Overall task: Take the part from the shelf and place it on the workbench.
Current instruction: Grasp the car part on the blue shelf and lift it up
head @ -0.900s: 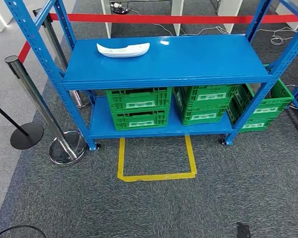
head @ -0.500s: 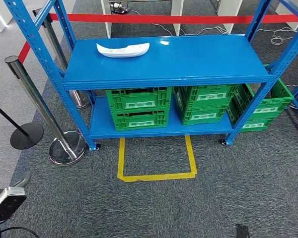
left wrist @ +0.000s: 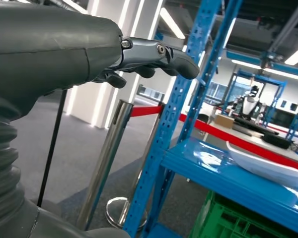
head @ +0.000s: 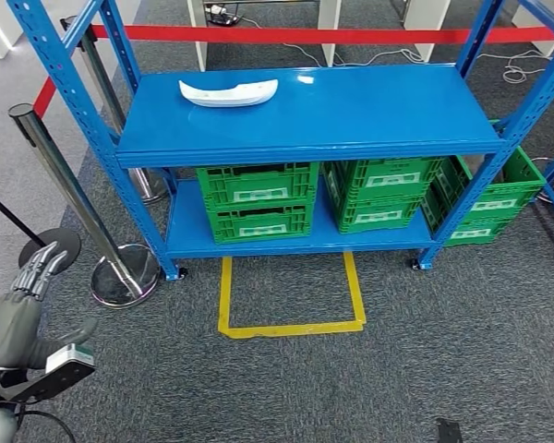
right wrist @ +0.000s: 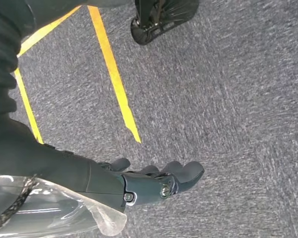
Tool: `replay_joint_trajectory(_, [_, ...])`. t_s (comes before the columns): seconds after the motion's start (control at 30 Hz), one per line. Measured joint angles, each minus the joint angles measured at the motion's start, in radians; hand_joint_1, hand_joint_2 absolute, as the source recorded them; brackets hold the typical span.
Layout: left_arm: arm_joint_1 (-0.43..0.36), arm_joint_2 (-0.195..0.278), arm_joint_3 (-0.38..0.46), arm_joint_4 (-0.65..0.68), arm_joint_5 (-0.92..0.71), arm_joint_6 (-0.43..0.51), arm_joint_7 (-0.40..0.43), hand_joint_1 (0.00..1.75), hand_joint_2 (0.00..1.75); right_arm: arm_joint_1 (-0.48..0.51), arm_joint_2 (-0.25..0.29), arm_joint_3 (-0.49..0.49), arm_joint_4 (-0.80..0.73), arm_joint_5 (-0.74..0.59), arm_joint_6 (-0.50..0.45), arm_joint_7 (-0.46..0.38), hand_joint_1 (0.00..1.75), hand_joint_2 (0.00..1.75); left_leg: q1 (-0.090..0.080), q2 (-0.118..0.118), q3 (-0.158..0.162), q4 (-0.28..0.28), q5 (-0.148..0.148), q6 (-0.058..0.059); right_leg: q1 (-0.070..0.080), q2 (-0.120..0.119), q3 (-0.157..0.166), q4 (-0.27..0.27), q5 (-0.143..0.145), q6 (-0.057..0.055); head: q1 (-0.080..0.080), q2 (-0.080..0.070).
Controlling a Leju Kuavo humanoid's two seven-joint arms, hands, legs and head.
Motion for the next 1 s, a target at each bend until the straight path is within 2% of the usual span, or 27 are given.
replay_joint_trajectory(0.17, [-0.067,0.063,-0.031,-0.013,0.006,-0.078,0.043,0.0,1.75,-0.017,0.002,-0.001,0.001,0.008,0.01,0.003,0.0,1.75,0.0,0.0,0.0,0.0,0.001,0.0,0.0,0.0,0.0,0.0,0.0,0.0,0.0,0.0])
replay_joint_trajectory(0.4, [-0.171,0.134,-0.051,-0.013,0.053,-0.172,0.048,0.0,1.75,-0.025,0.003,-0.002,0.001,0.03,0.012,0.018,0.0,1.75,0.0,0.0,0.0,0.0,0.001,0.0,0.0,0.0,0.0,0.0,0.001,0.0,0.0,0.0])
replay_joint_trajectory(0.73, [-0.178,0.141,-0.079,0.016,0.06,-0.166,0.028,0.0,1.75,-0.002,0.003,-0.006,0.005,0.041,0.008,0.026,0.0,1.75,0.0,0.0,-0.001,0.0,0.001,0.0,0.0,0.001,-0.001,0.0,0.001,0.0,0.0,0.0])
replay_joint_trajectory(0.87, [-0.178,0.143,-0.085,0.023,0.059,-0.165,0.027,0.0,0.0,-0.001,0.003,-0.007,0.005,0.041,0.008,0.026,0.0,1.75,0.0,0.0,-0.001,0.0,0.001,0.0,0.0,0.001,-0.001,0.0,0.001,0.0,0.0,0.0])
replay_joint_trajectory(1.0, [-0.195,0.147,-0.092,0.031,0.058,-0.175,0.03,0.0,0.0,-0.002,0.003,-0.007,0.005,0.047,0.011,0.025,0.0,1.75,0.0,0.0,-0.001,0.0,0.001,0.0,0.0,0.0,-0.001,0.0,0.001,0.0,0.0,0.0])
